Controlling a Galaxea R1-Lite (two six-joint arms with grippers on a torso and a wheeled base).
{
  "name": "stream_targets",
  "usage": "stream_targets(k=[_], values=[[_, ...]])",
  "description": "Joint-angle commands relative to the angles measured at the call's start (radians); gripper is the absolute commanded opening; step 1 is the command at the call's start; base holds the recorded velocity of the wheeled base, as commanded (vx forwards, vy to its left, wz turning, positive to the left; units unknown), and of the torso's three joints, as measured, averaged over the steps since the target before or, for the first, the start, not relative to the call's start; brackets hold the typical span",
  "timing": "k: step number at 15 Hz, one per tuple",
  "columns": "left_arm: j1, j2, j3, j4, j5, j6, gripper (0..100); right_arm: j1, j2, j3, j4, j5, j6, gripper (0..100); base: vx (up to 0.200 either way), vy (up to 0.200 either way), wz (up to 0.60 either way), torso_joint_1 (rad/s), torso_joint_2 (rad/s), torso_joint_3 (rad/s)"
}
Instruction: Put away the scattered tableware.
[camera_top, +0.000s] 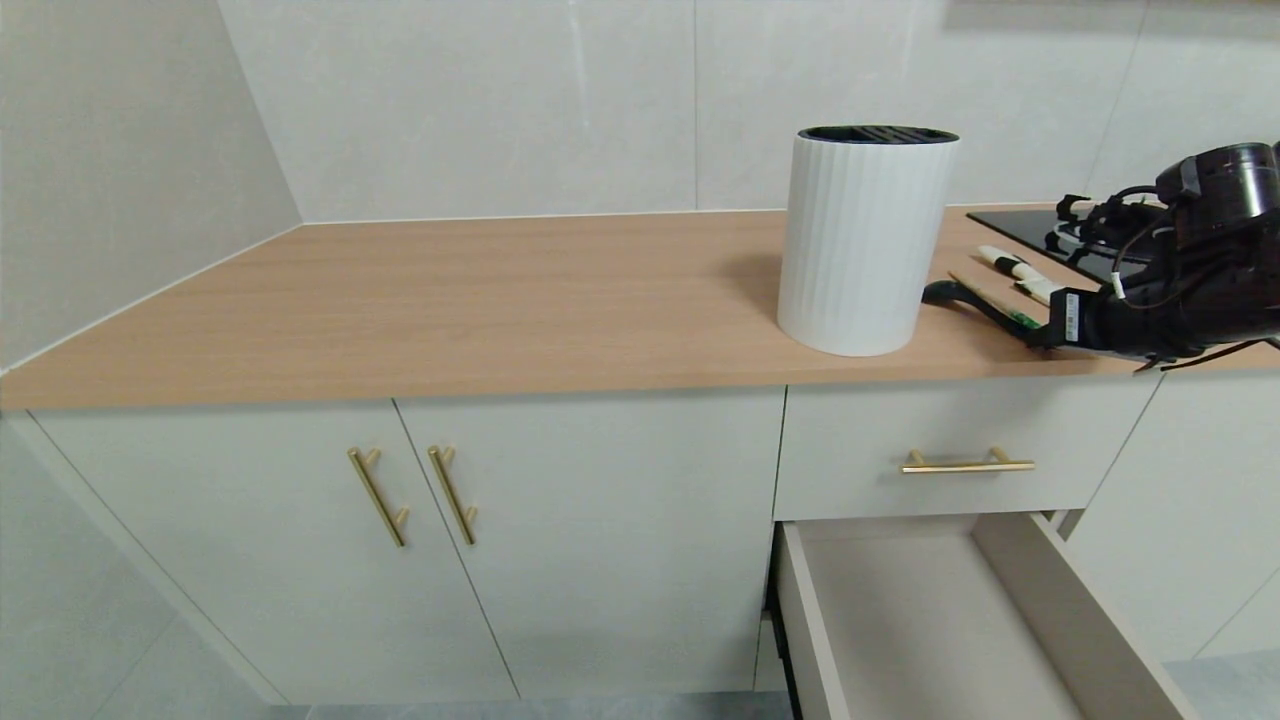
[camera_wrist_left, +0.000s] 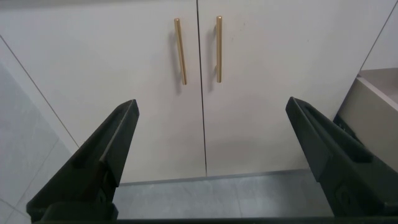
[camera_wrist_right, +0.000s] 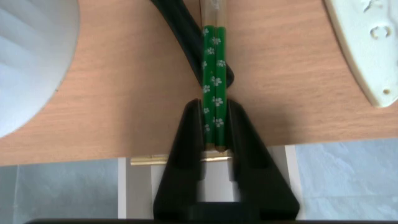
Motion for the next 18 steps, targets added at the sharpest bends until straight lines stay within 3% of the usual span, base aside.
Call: stream_targets(k=[1,6,10,13,16,18], values=[[0.000,0.000,0.000,-0.002,0.000,0.001,100,0.000,-0.001,0.000,-0.002,0.000,0.000,0,0.000,0.000,0.00,0.000,0.00,0.000],[0.000,0.000,0.000,0.000,0.000,0.001,100,0.000,-0.051,0.004,-0.002,0.000,0.023,0,0.000,0.000,0.00,0.000,0.00,0.000],[0.000,0.000,0.000,0.000,0.000,0.001,100,0.008,-0.268,0.086,-0.006,0.011,0.064,0,0.000,0.000,0.00,0.000,0.00,0.000],[0.000,0.000,0.000,-0.002,0.000,-0.001,100,0.049,-0.503,0.222,-0.005,0.061,0.073,0,0.000,0.000,0.00,0.000,0.00,0.000],[0.000,0.000,0.000,-0.002,0.000,0.001,100,0.086,-0.701,0.371,0.012,0.193,0.064,0,0.000,0.000,0.00,0.000,0.00,0.000],[0.000,0.000,0.000,-0.002,0.000,0.001,100,0.152,-0.791,0.477,0.020,0.195,0.036,0,0.000,0.000,0.00,0.000,0.00,0.000]])
